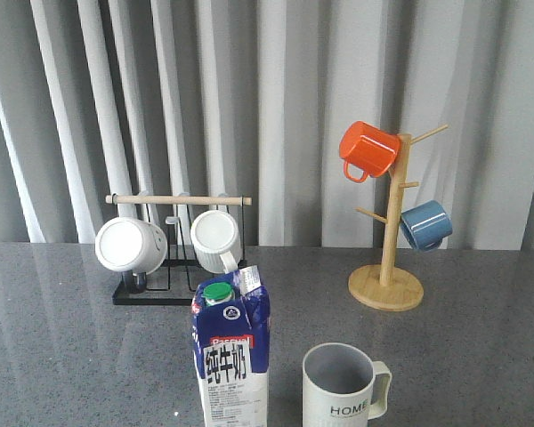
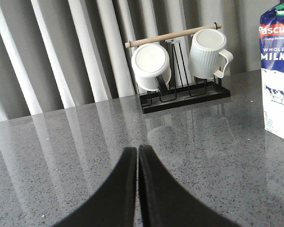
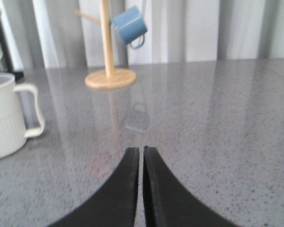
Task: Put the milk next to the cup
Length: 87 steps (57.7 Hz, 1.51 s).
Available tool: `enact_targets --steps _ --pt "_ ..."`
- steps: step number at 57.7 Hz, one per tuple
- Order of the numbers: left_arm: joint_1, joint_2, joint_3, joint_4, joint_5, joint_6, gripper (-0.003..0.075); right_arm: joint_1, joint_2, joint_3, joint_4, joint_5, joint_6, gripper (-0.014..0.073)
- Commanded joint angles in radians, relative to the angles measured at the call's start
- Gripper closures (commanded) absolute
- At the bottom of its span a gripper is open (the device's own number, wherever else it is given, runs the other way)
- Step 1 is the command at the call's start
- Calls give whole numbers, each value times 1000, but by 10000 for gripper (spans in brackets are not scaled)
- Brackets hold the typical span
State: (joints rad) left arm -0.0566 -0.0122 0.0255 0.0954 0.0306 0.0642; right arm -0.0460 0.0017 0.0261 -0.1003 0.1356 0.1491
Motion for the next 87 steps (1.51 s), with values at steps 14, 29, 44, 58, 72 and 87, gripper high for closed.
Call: enact_targets --steps 14,29,44,58,72,87 --pt "0 -11 -18 -4 -69 -7 726 -29 -23 11 19 -69 -15 580" --pt "0 -11 -18 -4 -69 -6 726 -29 -23 11 5 -86 -44 580" --pt "0 -11 -18 -4 -69 -6 726 -29 -23 11 7 -148 -110 597" --pt "0 -11 -18 -4 -69 -6 726 -29 -23 11 23 -148 -109 600" --pt "0 -11 -18 -4 -69 -6 726 -29 -22 9 23 -147 -109 600" --pt "0 -11 -18 -4 -69 -6 726 -29 -22 9 23 -147 -109 601"
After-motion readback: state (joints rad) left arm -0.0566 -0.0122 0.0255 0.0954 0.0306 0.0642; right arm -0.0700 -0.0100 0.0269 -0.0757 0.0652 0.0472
